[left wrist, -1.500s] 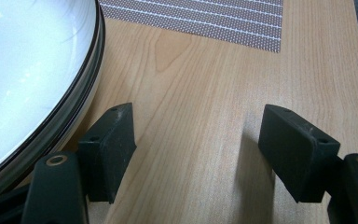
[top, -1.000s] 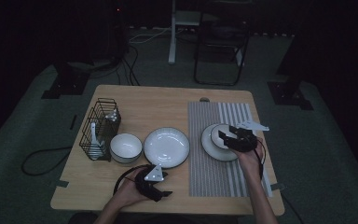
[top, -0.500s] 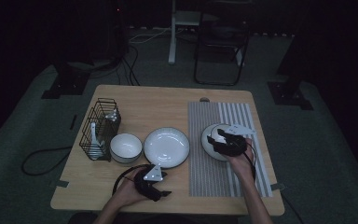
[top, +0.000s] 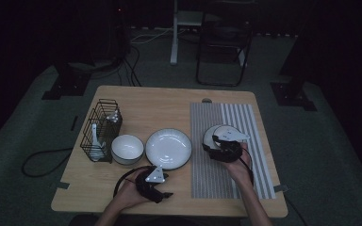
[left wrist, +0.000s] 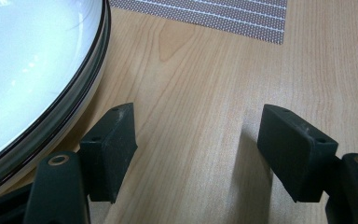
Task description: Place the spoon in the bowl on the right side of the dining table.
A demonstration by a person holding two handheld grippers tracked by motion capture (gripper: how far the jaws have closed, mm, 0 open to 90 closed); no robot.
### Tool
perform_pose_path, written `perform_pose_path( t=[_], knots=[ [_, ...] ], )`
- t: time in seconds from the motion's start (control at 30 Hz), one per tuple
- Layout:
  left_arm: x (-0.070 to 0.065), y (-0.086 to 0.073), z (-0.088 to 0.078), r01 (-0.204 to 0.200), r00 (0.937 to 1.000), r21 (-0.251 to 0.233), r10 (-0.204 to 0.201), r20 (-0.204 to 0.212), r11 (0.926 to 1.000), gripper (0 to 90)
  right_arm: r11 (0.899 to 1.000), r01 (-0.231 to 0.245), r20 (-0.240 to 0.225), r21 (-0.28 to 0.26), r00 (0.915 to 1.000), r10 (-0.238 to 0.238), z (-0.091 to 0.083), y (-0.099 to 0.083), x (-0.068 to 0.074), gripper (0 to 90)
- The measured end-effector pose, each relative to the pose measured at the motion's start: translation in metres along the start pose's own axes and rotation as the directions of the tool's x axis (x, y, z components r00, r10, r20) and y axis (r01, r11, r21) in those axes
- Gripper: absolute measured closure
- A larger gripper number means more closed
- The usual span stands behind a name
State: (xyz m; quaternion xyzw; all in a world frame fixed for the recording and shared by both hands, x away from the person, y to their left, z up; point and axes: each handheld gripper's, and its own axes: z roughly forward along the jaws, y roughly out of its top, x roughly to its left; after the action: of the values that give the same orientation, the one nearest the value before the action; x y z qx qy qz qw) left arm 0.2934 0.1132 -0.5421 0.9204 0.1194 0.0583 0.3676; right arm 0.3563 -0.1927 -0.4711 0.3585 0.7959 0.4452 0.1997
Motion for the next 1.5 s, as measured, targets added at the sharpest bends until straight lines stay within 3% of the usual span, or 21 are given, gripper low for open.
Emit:
perform_pose_path(
  t=[0.37, 0.67, 1.1, 1.5],
  knots=[
    [-0.001, 0.001, -0.003, 0.017, 0.9998, 0.006, -0.017, -0.008, 0.9998, 39.9, 0.997, 0.044, -0.083, 0.059, 0.9958, -0.039, 0.013, -0.009, 0.014, 39.0],
    [-0.002, 0.003, -0.010, 0.018, 0.9998, -0.038, -0.018, 0.005, 0.9991, 41.4, 0.991, 0.085, -0.126, 0.100, 0.9893, -0.072, 0.022, -0.024, 0.027, 30.6],
    [-0.001, 0.005, -0.020, 0.022, 0.9997, -0.083, -0.023, -0.008, 0.9963, 40.9, 0.984, 0.124, -0.143, 0.127, 0.9841, -0.106, 0.034, -0.039, 0.041, 23.4],
    [0.002, 0.006, -0.029, 0.025, 0.9994, -0.112, -0.028, -0.023, 0.9934, 40.5, 0.974, 0.146, -0.127, 0.176, 0.9841, -0.125, 0.043, -0.049, 0.047, 20.5]
  ],
)
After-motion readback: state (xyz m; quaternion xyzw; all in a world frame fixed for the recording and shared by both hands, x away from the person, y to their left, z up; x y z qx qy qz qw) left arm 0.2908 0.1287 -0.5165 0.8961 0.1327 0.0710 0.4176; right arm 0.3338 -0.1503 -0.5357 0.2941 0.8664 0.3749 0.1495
